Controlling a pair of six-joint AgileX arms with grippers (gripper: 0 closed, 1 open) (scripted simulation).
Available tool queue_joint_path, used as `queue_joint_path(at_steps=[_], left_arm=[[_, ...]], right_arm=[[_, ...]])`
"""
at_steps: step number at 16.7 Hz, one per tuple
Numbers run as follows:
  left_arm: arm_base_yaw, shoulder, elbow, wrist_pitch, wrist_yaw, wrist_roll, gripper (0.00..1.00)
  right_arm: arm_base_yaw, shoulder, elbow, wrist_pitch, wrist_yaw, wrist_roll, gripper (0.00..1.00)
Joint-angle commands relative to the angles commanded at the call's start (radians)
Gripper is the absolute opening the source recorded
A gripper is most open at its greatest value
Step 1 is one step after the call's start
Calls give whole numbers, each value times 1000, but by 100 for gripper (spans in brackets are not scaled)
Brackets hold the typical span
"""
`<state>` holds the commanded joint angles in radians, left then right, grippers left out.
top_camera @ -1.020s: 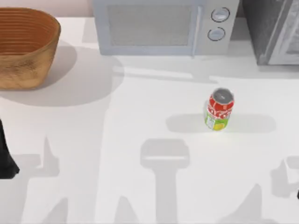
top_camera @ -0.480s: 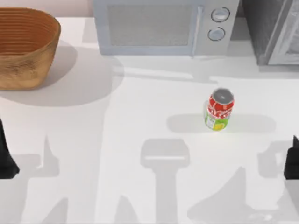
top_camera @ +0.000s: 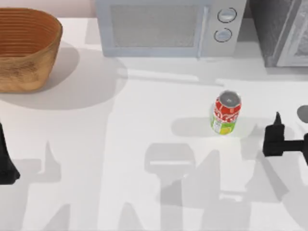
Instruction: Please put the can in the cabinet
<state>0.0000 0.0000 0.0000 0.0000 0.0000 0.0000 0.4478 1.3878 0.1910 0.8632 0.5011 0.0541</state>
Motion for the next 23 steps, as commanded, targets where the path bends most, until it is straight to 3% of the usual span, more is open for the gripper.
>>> queue_joint_path(at_steps=[13, 23], left_arm=[[0, 0, 0, 0, 0, 0, 100], [0, 0, 0, 0, 0, 0, 100]], right_arm=[[230, 638, 206, 564, 230, 21, 100], [329, 903, 290, 795, 308, 55, 100]])
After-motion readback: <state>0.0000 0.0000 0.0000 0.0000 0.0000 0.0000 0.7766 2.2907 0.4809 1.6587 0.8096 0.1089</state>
